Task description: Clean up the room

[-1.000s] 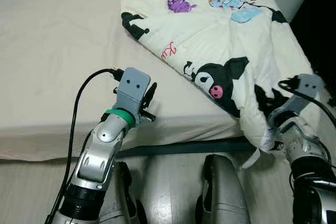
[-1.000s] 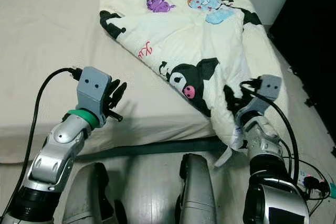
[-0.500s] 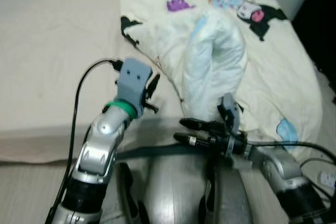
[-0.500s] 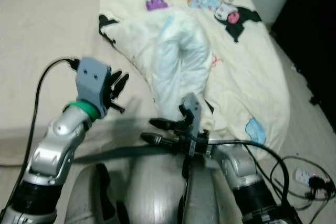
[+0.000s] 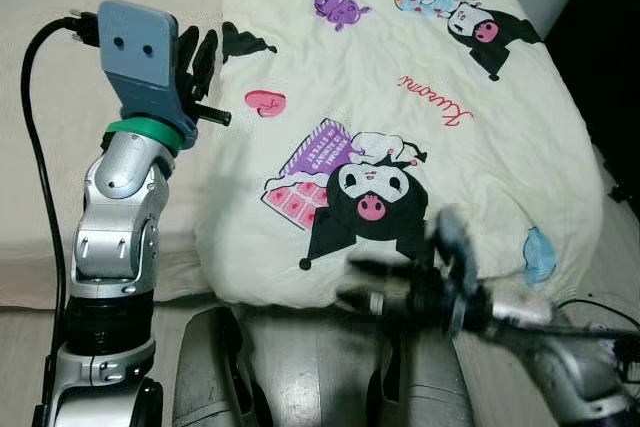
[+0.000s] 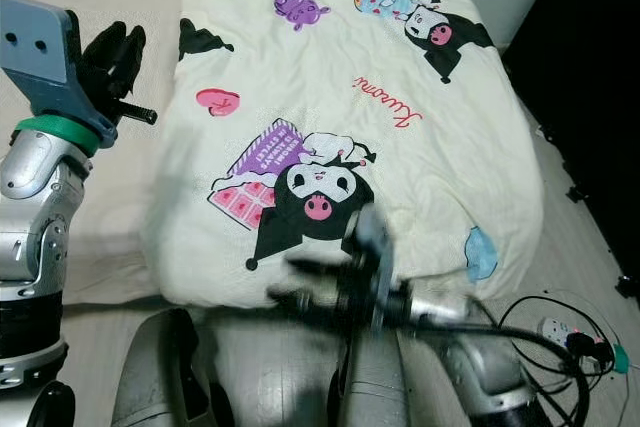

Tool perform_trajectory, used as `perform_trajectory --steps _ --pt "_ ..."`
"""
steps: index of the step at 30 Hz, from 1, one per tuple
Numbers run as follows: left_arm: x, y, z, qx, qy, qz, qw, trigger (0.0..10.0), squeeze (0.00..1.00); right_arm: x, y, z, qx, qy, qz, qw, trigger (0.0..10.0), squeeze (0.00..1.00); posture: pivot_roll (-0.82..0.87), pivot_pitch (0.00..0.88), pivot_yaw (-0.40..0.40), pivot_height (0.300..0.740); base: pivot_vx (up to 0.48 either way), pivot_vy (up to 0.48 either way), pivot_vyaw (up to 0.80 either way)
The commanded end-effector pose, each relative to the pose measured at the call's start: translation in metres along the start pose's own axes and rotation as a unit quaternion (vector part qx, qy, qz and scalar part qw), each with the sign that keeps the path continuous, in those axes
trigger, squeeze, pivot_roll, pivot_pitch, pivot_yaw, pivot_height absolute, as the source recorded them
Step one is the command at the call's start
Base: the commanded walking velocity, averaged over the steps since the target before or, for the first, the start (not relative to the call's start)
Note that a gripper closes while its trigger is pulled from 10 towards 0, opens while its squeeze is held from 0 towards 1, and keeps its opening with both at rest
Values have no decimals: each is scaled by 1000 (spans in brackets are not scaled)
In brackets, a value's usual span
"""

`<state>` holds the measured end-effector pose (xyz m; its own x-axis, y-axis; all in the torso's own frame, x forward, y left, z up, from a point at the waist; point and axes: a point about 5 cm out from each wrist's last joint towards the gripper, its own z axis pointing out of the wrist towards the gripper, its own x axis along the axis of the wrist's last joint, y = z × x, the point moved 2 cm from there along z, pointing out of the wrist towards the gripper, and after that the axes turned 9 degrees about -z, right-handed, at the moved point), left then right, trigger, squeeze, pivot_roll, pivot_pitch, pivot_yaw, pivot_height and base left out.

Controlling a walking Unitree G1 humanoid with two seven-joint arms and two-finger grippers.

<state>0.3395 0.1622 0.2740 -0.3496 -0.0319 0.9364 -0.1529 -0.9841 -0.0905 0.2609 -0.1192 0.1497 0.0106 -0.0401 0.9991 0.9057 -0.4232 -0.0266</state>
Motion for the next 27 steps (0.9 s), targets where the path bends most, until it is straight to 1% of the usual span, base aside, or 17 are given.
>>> perform_trajectory --steps 1,2,4,5,7,8,10,13,15,18,19,20,21,22,23,24,27 --pt "-44 22 -10 -51 -86 24 995 10000 0 2 16 -3 -77 20 3 997 10000 0 -45 159 76 511 0 0 0" --pt "-44 22 -10 -51 -86 24 995 10000 0 2 16 -3 -77 20 3 997 10000 0 -45 159 76 511 0 0 0" --pt "-77 39 -23 -83 -140 28 986 10000 0 3 30 -5 -142 32 4 989 10000 0 -47 154 74 511 0 0 0" --pt "-77 39 -23 -83 -140 28 986 10000 0 3 30 -5 -142 32 4 989 10000 0 -47 154 74 511 0 0 0" --pt "-124 51 -43 -102 -219 51 969 10000 0 -1 44 -7 -208 42 9 977 10000 0 -53 149 69 511 0 0 0" --pt "-124 51 -43 -102 -219 51 969 10000 0 -1 44 -7 -208 42 9 977 10000 0 -53 149 69 511 0 0 0" --pt "-154 53 -62 -110 -274 67 953 10000 0 -5 51 -8 -249 45 15 967 10000 0 -54 150 67 511 0 0 0" --pt "-170 49 -75 -112 -303 80 943 10000 0 -9 53 -8 -269 43 20 962 10000 0 -56 148 69 511 0 0 0" --pt "-189 31 -104 -112 -343 88 928 10000 0 -19 55 -10 -299 29 27 953 10000 0 -53 146 71 511 0 0 0" --pt "-193 13 -124 -108 -359 87 923 10000 0 -24 54 -11 -309 22 31 950 10000 0 -50 147 70 511 0 0 0" --pt "-193 13 -124 -108 -359 87 923 10000 0 -24 54 -11 -309 22 31 950 10000 0 -50 147 70 511 0 0 0" --pt "-194 0 -132 -95 -366 85 922 10000 0 -27 53 -12 -309 18 31 950 10000 0 -50 144 68 511 0 0 0" --pt "-194 0 -132 -95 -366 85 922 10000 0 -27 53 -12 -309 18 31 950 10000 0 -50 144 68 511 0 0 0" --pt "-193 -12 -137 -85 -367 84 923 10000 0 -29 53 -11 -309 14 32 950 10000 0 -50 144 62 511 0 0 0" --pt "-193 -12 -137 -85 -367 84 923 10000 0 -29 53 -11 -309 14 32 950 10000 0 -50 144 62 511 0 0 0" --pt "-190 -23 -140 -78 -363 87 924 10000 0 -31 53 -10 -310 11 32 950 10000 0 -49 142 59 511 0 0 0" --pt "-187 -34 -140 -84 -357 126 922 10000 0 -33 53 -7 -308 8 34 951 10000 0 -48 139 52 511 0 0 0"
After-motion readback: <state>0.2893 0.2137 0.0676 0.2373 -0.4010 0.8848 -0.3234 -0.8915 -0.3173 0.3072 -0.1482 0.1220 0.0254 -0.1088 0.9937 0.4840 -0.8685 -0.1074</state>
